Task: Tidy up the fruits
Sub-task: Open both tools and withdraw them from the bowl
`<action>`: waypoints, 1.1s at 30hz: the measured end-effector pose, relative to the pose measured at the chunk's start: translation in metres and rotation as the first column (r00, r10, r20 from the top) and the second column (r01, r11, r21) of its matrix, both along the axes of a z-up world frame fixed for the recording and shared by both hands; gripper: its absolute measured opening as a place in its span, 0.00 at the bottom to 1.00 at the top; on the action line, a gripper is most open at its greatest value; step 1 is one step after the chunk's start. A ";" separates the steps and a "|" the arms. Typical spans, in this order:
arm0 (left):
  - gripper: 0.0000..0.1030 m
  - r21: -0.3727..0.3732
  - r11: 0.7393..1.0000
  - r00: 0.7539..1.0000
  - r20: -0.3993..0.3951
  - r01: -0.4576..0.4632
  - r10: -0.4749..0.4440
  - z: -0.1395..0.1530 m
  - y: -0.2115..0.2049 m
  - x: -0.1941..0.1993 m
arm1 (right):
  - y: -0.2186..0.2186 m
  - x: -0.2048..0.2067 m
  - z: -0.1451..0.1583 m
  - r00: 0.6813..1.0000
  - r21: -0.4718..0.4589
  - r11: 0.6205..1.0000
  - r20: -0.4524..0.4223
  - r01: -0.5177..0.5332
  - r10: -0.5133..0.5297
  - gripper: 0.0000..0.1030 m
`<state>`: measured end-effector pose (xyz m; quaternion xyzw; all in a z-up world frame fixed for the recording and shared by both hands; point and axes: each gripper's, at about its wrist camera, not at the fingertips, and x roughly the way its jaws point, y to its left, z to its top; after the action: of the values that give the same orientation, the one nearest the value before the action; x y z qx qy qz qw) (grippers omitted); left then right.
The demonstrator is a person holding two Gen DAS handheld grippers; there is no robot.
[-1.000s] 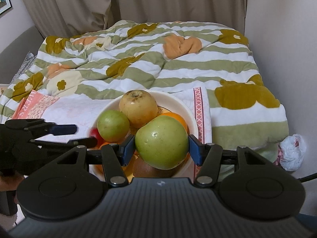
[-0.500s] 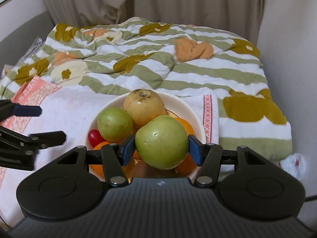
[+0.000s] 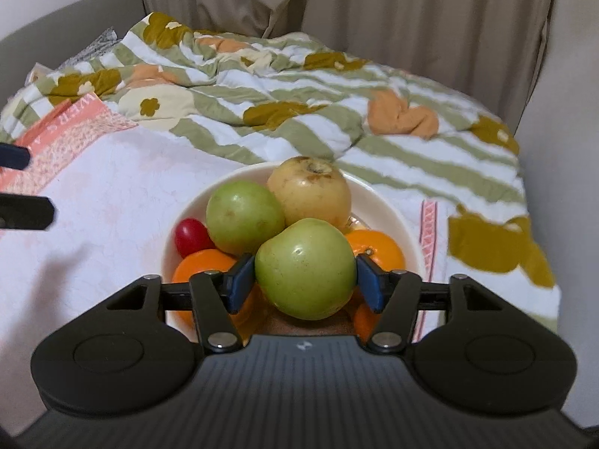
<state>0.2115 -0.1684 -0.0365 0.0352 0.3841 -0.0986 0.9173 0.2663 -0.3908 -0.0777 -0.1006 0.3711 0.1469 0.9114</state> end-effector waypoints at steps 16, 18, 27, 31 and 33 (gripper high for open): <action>0.91 -0.043 0.993 0.990 0.079 -0.112 0.115 0.035 0.033 -0.056 | 0.006 -0.044 0.035 0.997 0.007 0.999 0.073 0.032 -0.033 1.00; 0.91 -0.050 0.991 0.986 0.104 -0.122 0.127 0.044 0.043 -0.065 | 0.014 -0.053 0.050 0.996 0.010 0.999 0.077 0.049 -0.049 1.00; 0.93 -0.066 0.990 0.968 0.211 -0.123 0.134 0.081 0.091 -0.116 | 0.064 -0.112 0.108 0.987 0.054 0.990 0.084 0.130 -0.134 1.00; 0.93 -0.069 0.992 0.966 0.229 -0.109 0.122 0.089 0.110 -0.138 | 0.080 -0.147 0.125 0.982 0.114 0.979 0.069 0.169 -0.177 1.00; 0.93 -0.066 0.992 0.963 0.241 -0.106 0.119 0.091 0.117 -0.149 | 0.087 -0.164 0.131 0.979 0.137 0.974 0.066 0.183 -0.193 1.00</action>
<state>0.0624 -0.0514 0.0542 0.0008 0.2667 -0.0513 0.9624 0.1024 -0.3039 0.0530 -0.0111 0.3322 0.0796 0.9398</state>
